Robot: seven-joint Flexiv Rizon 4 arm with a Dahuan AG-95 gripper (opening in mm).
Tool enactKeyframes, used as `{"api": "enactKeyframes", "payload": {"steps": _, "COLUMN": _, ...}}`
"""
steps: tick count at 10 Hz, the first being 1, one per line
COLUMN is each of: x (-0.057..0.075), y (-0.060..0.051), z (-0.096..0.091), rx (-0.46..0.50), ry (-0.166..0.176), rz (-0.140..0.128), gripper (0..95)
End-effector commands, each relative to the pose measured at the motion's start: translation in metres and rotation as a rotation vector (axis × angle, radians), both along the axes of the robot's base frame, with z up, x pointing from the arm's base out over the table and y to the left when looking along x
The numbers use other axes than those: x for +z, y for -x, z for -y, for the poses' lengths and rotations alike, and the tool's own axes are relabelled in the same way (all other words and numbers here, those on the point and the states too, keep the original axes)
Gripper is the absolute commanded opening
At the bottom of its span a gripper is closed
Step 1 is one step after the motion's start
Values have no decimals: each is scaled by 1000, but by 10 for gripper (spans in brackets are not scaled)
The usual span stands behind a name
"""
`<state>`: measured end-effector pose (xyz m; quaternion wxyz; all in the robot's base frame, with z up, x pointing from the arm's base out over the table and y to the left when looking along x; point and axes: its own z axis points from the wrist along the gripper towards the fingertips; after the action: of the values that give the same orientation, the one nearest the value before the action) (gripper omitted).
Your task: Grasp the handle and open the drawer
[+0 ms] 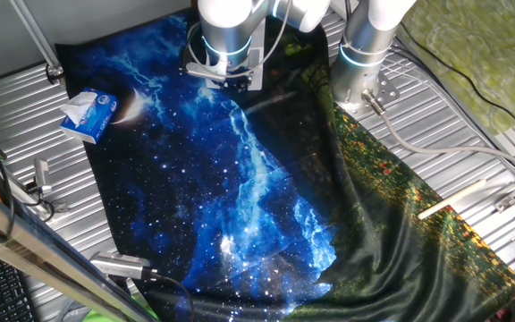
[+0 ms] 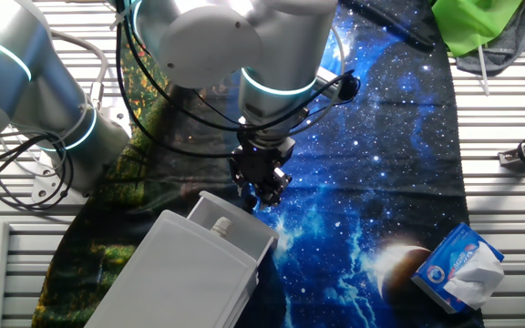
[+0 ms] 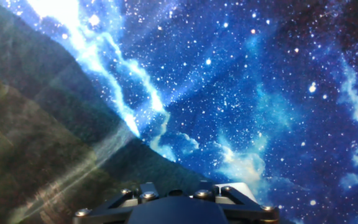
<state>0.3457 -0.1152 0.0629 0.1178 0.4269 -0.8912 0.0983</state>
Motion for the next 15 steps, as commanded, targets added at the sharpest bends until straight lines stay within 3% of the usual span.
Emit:
{"api": "enactKeyframes", "payload": {"steps": 1, "x": 3, "y": -3, "z": -4, "rx": -3, "ry": 3, "rz": -3, "gripper": 380}}
{"api": "enactKeyframes", "payload": {"steps": 3, "x": 4, "y": -5, "z": -6, "rx": -8, "ry": 6, "rz": -4, "gripper": 380}}
{"api": "enactKeyframes", "payload": {"steps": 4, "x": 5, "y": -6, "z": -6, "rx": -14, "ry": 9, "rz": -2, "gripper": 0}}
{"api": "enactKeyframes", "payload": {"steps": 9, "x": 7, "y": -7, "z": -7, "rx": -25, "ry": 10, "rz": 4, "gripper": 0}}
{"api": "enactKeyframes", "payload": {"steps": 12, "x": 12, "y": -13, "z": -12, "rx": -32, "ry": 33, "rz": 6, "gripper": 0}}
{"api": "enactKeyframes", "payload": {"steps": 15, "x": 18, "y": -15, "z": -15, "rx": -57, "ry": 28, "rz": 24, "gripper": 0}}
